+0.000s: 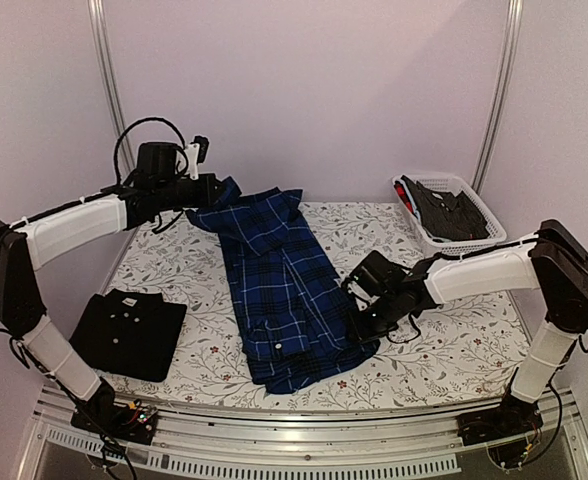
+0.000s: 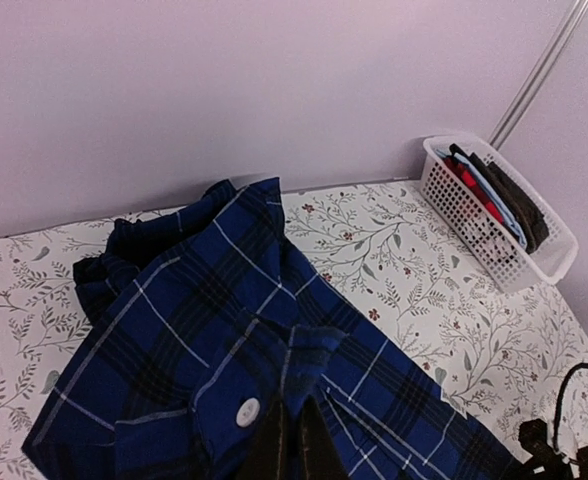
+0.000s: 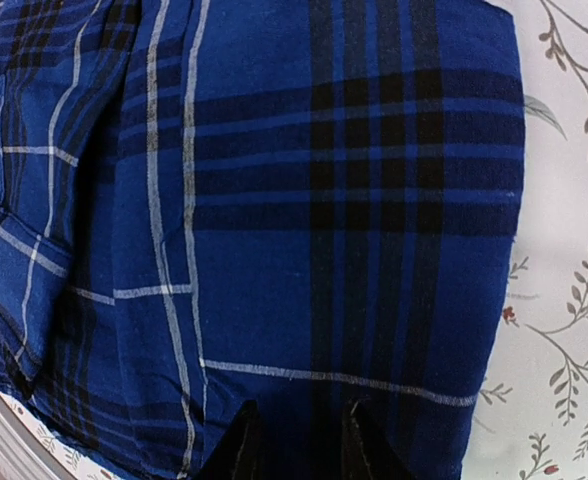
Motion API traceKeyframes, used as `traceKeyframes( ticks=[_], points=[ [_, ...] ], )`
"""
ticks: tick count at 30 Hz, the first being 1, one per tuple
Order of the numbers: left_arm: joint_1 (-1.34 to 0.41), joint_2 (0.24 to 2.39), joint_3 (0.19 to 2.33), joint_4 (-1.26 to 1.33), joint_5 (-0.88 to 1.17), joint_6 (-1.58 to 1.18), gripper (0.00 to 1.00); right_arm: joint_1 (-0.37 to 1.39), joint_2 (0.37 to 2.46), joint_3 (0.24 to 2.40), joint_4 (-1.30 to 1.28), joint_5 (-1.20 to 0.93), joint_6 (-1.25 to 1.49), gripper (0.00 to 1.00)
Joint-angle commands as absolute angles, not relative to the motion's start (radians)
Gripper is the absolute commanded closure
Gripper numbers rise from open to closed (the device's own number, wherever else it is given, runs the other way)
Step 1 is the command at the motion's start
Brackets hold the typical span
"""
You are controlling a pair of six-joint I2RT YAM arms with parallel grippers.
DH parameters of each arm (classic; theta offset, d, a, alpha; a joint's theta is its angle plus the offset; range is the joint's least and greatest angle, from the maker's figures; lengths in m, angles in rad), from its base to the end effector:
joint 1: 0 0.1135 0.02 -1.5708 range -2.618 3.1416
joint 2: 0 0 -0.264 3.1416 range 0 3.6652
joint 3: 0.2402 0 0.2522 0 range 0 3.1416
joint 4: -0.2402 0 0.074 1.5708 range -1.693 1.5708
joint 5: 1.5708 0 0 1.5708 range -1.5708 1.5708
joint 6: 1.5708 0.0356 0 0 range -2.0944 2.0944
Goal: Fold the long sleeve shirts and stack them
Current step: Adjust the corner of the shirt on the rectangle-folded shirt.
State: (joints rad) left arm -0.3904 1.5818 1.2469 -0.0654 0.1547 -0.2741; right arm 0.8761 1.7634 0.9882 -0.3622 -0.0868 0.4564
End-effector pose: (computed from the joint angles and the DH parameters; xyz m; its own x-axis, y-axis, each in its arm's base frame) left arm 0.3443 -0.1476 0.3111 -0.4842 -0.0899 -0.8703 0.3908 0.8678 -0.3071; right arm 0.2111 0.2582 0.1447 -0.8691 -0.3571 -0.3423 -0.4519 0.8546 0.2557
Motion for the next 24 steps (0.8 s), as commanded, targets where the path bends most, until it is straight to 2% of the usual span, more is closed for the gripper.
traceKeyframes(
  ticks=[1, 8, 14, 24],
  points=[
    [-0.381, 1.598, 1.308, -0.097, 0.129, -0.243, 1.0, 0.895, 1.682, 0.986, -0.421, -0.076, 0.456, 0.71],
    [-0.373, 1.61, 1.321, -0.106, 0.123, -0.247, 1.0, 0.988, 1.66, 1.055, -0.496, -0.006, 0.452, 0.69],
    [-0.372, 1.618, 1.331, -0.105, 0.13, -0.252, 1.0, 1.063, 1.766, 1.126, -0.525, 0.036, 0.46, 0.7],
    [-0.37, 1.627, 1.332, -0.105, 0.135, -0.249, 1.0, 1.082, 1.865, 1.142, -0.55, 0.071, 0.489, 0.69]
  ],
)
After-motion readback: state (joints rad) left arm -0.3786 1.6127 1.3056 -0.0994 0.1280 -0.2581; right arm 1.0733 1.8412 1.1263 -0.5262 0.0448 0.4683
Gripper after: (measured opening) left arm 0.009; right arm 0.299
